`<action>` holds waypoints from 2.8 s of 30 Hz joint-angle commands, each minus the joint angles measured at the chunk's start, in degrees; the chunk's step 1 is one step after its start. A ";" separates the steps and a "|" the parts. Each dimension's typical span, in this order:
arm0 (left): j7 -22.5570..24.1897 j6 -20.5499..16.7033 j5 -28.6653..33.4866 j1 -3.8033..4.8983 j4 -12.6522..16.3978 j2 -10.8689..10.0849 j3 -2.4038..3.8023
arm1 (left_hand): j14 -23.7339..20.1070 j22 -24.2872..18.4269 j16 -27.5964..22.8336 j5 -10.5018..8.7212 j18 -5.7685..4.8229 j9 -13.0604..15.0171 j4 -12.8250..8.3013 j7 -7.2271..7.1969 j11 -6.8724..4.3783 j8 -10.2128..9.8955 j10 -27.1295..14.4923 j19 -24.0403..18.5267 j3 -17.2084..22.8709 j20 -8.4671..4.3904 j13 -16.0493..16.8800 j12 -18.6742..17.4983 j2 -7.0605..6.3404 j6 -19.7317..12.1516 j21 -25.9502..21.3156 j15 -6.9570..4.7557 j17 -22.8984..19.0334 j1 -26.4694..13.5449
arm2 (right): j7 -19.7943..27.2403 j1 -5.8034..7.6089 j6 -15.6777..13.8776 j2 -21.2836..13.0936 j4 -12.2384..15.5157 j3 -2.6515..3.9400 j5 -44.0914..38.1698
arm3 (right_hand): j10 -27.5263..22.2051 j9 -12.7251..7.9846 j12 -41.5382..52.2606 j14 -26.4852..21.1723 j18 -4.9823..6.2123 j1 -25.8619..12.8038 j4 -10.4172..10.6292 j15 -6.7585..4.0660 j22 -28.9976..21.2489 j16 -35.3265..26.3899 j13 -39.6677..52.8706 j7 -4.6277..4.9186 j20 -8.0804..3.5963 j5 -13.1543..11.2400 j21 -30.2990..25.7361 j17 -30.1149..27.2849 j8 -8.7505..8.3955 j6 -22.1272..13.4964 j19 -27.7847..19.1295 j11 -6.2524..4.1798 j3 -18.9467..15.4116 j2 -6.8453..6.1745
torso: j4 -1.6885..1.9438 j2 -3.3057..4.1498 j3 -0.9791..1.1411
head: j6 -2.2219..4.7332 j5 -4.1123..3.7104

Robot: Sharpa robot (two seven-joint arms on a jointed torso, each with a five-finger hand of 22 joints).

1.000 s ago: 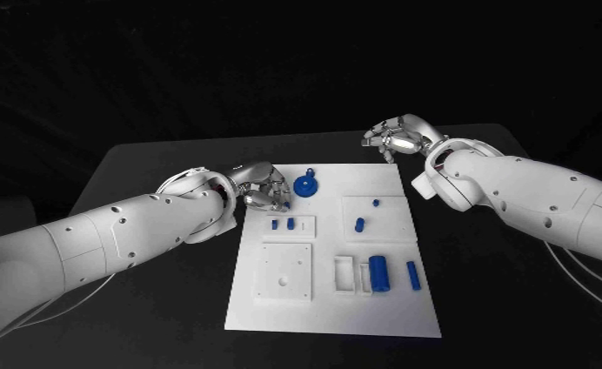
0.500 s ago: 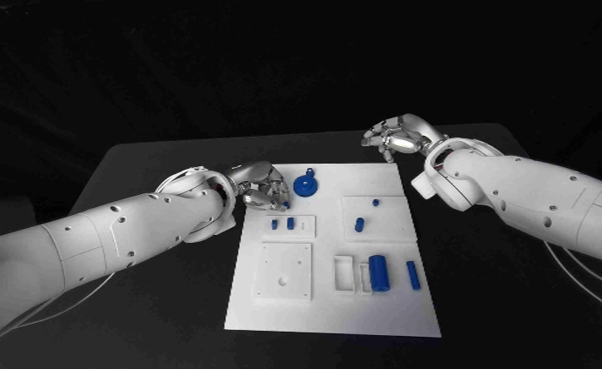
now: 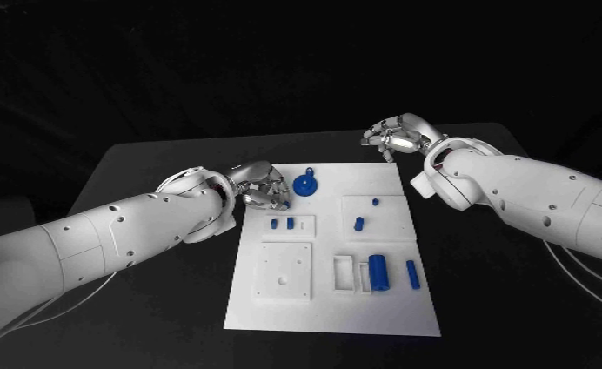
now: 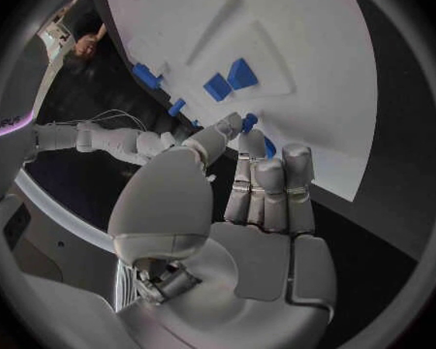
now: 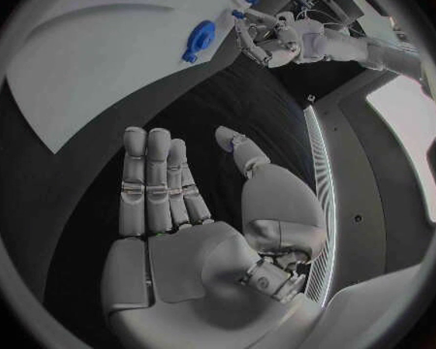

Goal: Assemble the parts on the task board

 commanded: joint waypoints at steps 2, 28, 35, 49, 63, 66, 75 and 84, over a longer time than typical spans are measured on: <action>1.16 0.41 1.49 -0.13 0.20 0.03 -0.06 | 0.41 0.42 0.19 -0.22 0.30 -0.17 -0.39 0.16 0.02 -0.16 0.64 0.41 0.13 -3.86 -0.07 -0.38 -0.04 -0.59 0.18 -0.07 -0.07 0.26 | 0.51 -0.01 0.10 0.02 0.04 0.04 0.09 | -0.28 -0.10 0.36 -0.42 2.52 -0.62 0.08 0.06 0.28 0.22 -0.10 0.42 -0.07 0.26 -0.20 -0.09 0.39 -0.10 0.14 -0.02 0.25 0.16 | 0.03 0.00 0.00 | 0.01 -0.07; 2.75 -2.09 6.12 -0.14 1.09 -0.77 -0.03 | 0.56 0.15 0.34 -0.41 0.52 -1.42 -0.67 0.68 0.42 -2.16 0.94 0.90 -0.22 -3.52 0.30 -0.73 -1.38 -4.26 0.15 0.32 -0.11 0.17 | 0.94 -0.01 -0.68 -0.15 0.08 0.04 0.14 | -0.32 -0.14 0.37 -0.46 2.52 -0.55 0.00 0.06 0.33 0.21 -0.15 0.43 -0.08 0.26 -0.27 -0.11 0.37 -0.18 0.13 -0.01 0.27 0.05 | 0.03 0.01 0.02 | -0.05 -0.13; 2.90 -2.19 6.57 -0.14 1.23 -0.81 -0.03 | 0.60 0.08 0.35 -0.57 0.59 -1.62 -0.66 0.58 0.39 -2.46 0.66 0.98 -0.39 -3.51 0.44 -0.75 -1.58 -4.98 0.12 0.29 -0.12 0.12 | 0.93 -0.01 -0.73 -0.16 0.13 0.04 0.17 | -0.34 -0.14 0.38 -0.47 2.52 -0.52 -0.03 0.07 0.34 0.21 -0.16 0.43 -0.09 0.26 -0.29 -0.12 0.37 -0.19 0.13 0.00 0.29 0.03 | 0.03 0.03 0.00 | 0.03 -0.17; 4.14 -2.40 21.98 0.35 2.99 -3.67 0.53 | -3.57 -0.88 -4.03 -0.22 -0.03 -1.56 0.21 2.05 2.02 -1.80 -2.86 -2.27 0.53 -2.09 -0.72 -3.73 -0.82 -4.36 -2.65 1.91 -2.16 -0.76 | 1.31 0.00 0.90 -1.05 1.31 0.04 -0.84 | -0.78 -0.12 -0.18 -0.90 2.51 6.66 -0.67 0.12 0.70 0.12 -0.86 0.38 -0.11 -5.18 -0.80 -0.21 0.71 0.08 -0.31 -0.04 3.03 -0.03 | 0.02 -0.12 0.05 | 0.54 -0.08; 8.46 -6.58 38.70 1.61 8.05 -8.50 0.64 | -7.56 -4.92 -16.87 -0.41 -2.35 -1.34 1.22 2.61 3.83 -0.22 0.45 -7.52 1.44 0.27 -6.13 -13.44 -0.40 -5.63 -11.47 3.97 -8.03 -1.70 | 0.27 -0.01 6.89 -4.19 7.62 0.02 -13.20 | 5.59 -0.16 -31.62 -0.55 2.52 14.93 -0.92 1.62 -0.75 -5.28 -19.42 0.52 0.89 -11.85 -6.28 -3.53 2.50 1.65 0.67 1.66 8.76 -1.14 | 0.01 -0.09 0.03 | 2.33 -0.76; 10.43 -7.56 44.65 1.60 8.72 -9.02 0.63 | -6.65 -5.65 -19.27 0.19 -2.58 -1.32 1.42 2.40 3.57 0.21 3.14 -6.92 1.32 0.08 -7.37 -16.26 -0.37 -5.70 -12.66 3.74 -8.82 -2.20 | -0.80 -0.02 7.53 -4.66 8.74 0.00 -19.27 | 7.68 -0.15 -34.52 0.72 2.52 15.41 -0.88 1.34 -0.23 -4.76 -20.71 0.30 0.38 -12.42 -5.96 -3.10 2.91 2.26 2.00 1.31 7.63 -1.61 | -0.03 -0.13 -0.01 | 2.67 -1.76; 11.37 -6.95 48.56 1.60 12.18 -10.85 0.62 | -6.62 -6.09 -21.66 0.95 -3.07 -1.39 1.21 2.27 3.56 0.69 5.70 -7.11 0.67 0.14 -8.42 -19.36 0.12 -5.58 -14.08 3.91 -9.15 -3.01 | -5.70 -0.58 10.48 -5.90 10.53 -0.35 -38.47 | 9.39 -0.16 -41.06 1.85 2.52 16.84 -0.84 1.53 0.30 -4.86 -23.29 -0.61 -0.05 -11.23 -6.42 -2.73 3.82 4.15 3.31 1.86 6.48 -2.90 | 0.11 -0.20 -0.06 | 3.87 -4.16; 12.20 -6.08 52.21 1.60 14.35 -12.11 0.61 | -7.14 -6.25 -23.33 1.47 -3.21 -1.68 1.19 2.48 4.01 0.65 5.84 -7.69 -5.31 0.38 -9.14 -22.18 -0.55 -6.31 -15.43 4.34 -8.96 -8.02 | -7.99 -1.17 8.82 -6.65 12.44 -0.67 -44.87 | 9.63 -0.62 -44.50 2.16 2.52 16.18 -0.71 2.00 0.27 -5.25 -24.79 -0.49 -0.02 -13.18 -7.06 -2.78 3.51 4.07 3.84 2.25 5.97 -4.46 | -0.01 -0.16 0.01 | 3.96 -4.51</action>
